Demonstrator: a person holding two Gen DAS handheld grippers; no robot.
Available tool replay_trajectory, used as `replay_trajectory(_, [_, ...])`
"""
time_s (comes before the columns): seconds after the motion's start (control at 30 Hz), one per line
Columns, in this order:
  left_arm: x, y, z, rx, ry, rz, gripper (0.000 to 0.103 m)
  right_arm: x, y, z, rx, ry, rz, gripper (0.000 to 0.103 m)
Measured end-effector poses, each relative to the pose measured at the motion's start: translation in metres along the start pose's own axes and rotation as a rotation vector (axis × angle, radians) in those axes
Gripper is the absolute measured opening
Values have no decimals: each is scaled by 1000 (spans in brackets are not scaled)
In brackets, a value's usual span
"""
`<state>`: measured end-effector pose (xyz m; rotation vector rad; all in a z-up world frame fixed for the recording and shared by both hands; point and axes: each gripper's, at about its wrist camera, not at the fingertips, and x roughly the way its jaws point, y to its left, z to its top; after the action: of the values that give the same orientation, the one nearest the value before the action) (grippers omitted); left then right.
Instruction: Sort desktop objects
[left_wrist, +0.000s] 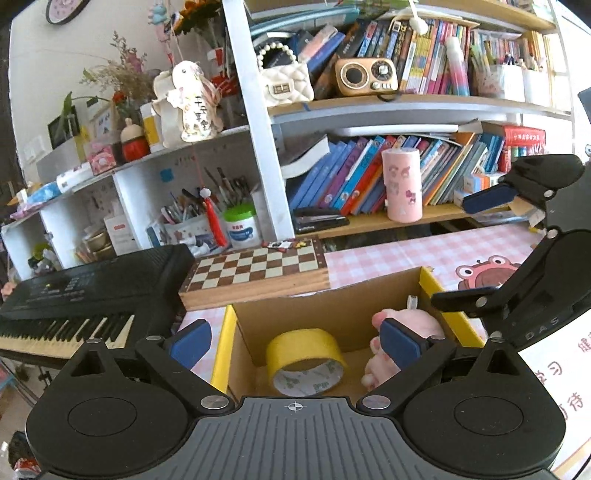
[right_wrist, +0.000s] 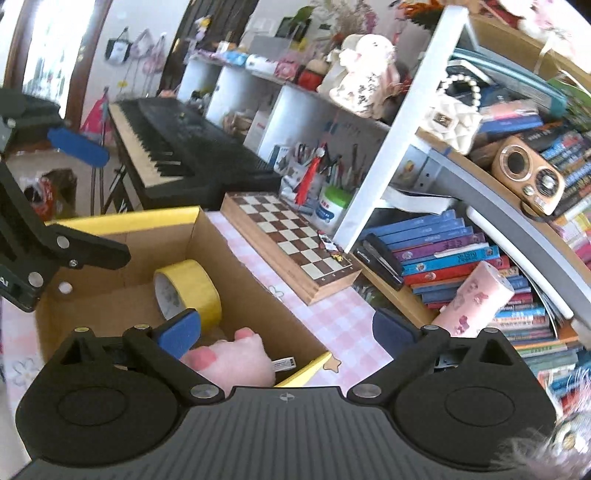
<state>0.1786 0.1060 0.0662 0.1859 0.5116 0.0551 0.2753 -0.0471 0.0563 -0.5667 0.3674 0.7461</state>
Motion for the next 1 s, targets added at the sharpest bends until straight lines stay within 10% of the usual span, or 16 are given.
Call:
replay_trajectory(0.57, [-68, 22, -24, -149, -51, 11, 100, -93, 39, -20, 199, -94, -230, 100])
replay_trajectory(1.0, [-106, 30, -63, -197, -2, 38, 100, -134, 76, -57, 461, 34, -382, 100])
